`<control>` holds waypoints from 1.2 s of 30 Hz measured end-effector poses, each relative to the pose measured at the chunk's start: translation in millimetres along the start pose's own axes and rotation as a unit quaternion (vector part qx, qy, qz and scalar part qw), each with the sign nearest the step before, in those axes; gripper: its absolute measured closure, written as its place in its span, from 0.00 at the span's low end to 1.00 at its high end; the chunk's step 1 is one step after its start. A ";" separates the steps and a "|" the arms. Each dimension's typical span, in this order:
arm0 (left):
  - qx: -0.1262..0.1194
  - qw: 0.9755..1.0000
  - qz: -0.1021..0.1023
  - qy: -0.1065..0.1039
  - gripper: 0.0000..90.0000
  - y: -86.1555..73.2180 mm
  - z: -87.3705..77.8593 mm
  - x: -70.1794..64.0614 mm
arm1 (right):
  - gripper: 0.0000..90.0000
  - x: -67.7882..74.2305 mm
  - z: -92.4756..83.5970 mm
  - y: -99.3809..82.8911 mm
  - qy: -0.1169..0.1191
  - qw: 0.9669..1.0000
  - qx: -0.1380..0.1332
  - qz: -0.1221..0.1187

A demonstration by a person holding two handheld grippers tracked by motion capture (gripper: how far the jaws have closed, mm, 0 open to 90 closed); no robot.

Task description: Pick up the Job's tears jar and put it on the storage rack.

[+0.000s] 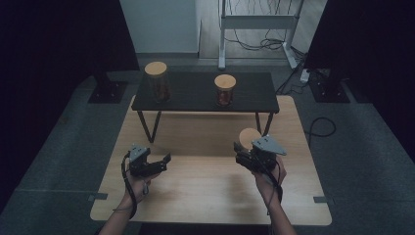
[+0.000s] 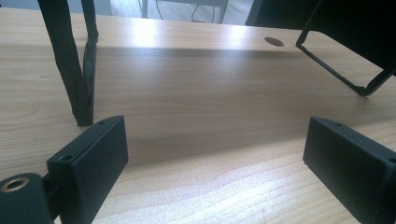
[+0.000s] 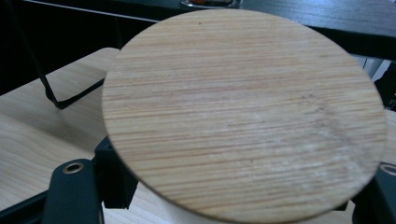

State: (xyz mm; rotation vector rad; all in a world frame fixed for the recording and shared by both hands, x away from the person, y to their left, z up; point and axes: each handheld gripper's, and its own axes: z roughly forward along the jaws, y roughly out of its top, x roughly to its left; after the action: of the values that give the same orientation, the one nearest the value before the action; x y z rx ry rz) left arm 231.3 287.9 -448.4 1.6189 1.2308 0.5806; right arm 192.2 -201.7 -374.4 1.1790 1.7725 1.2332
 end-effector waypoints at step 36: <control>-0.002 1.000 -0.003 0.000 0.07 0.5 -1.8 2.1 | 0.28 -2.6 -3.9 21.8 -0.014 1.000 -0.014 -0.006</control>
State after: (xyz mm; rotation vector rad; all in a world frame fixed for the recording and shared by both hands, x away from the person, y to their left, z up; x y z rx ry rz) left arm 230.9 290.5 -447.5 1.6102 1.2345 0.5794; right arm 196.3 -202.2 -352.4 1.1621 1.7349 1.2238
